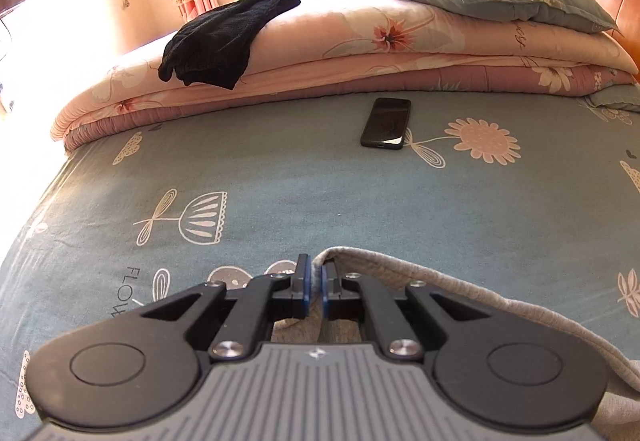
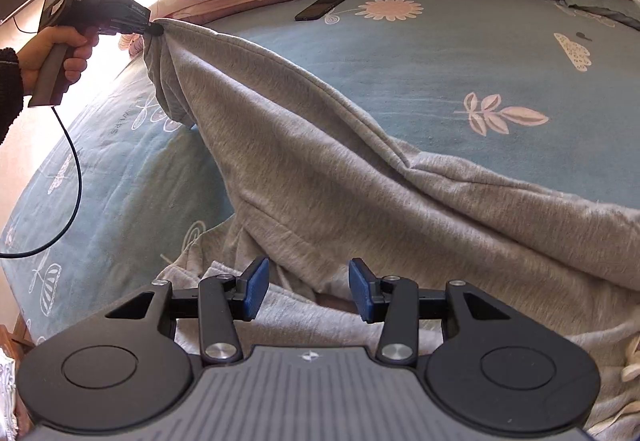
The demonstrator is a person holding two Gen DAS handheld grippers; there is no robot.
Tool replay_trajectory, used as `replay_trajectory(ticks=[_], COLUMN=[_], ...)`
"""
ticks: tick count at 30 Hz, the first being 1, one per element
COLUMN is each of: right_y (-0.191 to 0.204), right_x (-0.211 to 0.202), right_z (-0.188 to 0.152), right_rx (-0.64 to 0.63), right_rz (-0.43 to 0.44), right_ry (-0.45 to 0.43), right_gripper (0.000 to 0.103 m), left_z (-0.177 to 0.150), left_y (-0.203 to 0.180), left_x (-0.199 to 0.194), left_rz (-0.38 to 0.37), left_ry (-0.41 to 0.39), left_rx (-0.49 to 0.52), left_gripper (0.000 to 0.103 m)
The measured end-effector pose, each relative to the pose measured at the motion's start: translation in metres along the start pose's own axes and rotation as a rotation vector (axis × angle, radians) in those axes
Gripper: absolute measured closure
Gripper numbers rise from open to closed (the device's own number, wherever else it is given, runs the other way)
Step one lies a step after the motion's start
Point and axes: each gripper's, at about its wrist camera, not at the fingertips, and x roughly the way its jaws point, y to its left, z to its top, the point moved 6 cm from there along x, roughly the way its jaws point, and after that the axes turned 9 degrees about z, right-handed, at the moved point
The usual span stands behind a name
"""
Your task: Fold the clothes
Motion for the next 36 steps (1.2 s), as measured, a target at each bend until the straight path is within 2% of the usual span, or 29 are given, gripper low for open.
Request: replay_trajectory(ticks=[4, 8, 11, 17, 18, 19, 20, 22, 28, 36], right_y=[-0.036, -0.08, -0.096, -0.105, -0.105, -0.107, -0.108, -0.112, -0.151, -0.19], right_x=[-0.008, 0.007, 0.022, 0.051, 0.053, 0.055, 0.055, 0.05, 0.042, 0.055], right_z=[0.031, 0.043, 0.036, 0.028, 0.027, 0.028, 0.031, 0.043, 0.086, 0.101], right_rx=[-0.173, -0.406, -0.583, -0.831, -0.84, -0.837, -0.828, -0.792, -0.573, -0.425], right_rz=[-0.157, -0.29, -0.296, -0.149, -0.125, -0.115, -0.123, -0.14, -0.23, -0.288], right_ry=[-0.007, 0.11, 0.214, 0.386, 0.431, 0.468, 0.472, 0.434, 0.305, 0.259], right_gripper=[0.054, 0.054, 0.054, 0.056, 0.077, 0.094, 0.097, 0.097, 0.097, 0.098], left_z=[0.002, -0.002, -0.004, -0.005, -0.005, -0.006, -0.006, -0.006, -0.004, 0.0], left_y=[-0.009, -0.009, -0.01, -0.012, -0.012, -0.013, -0.014, -0.015, -0.018, -0.044], left_x=[0.009, 0.017, 0.02, 0.022, 0.023, 0.023, 0.024, 0.026, 0.037, 0.065], left_rz=[0.018, 0.016, 0.017, 0.016, 0.016, 0.018, 0.02, 0.025, 0.036, 0.061], left_ry=[0.0, 0.021, 0.028, 0.036, 0.037, 0.039, 0.04, 0.045, 0.068, 0.1], left_rx=[0.028, 0.009, 0.03, 0.063, 0.072, 0.08, 0.087, 0.1, 0.111, 0.175], left_gripper=[0.1, 0.1, 0.1, 0.1, 0.1, 0.1, 0.1, 0.1, 0.1, 0.099])
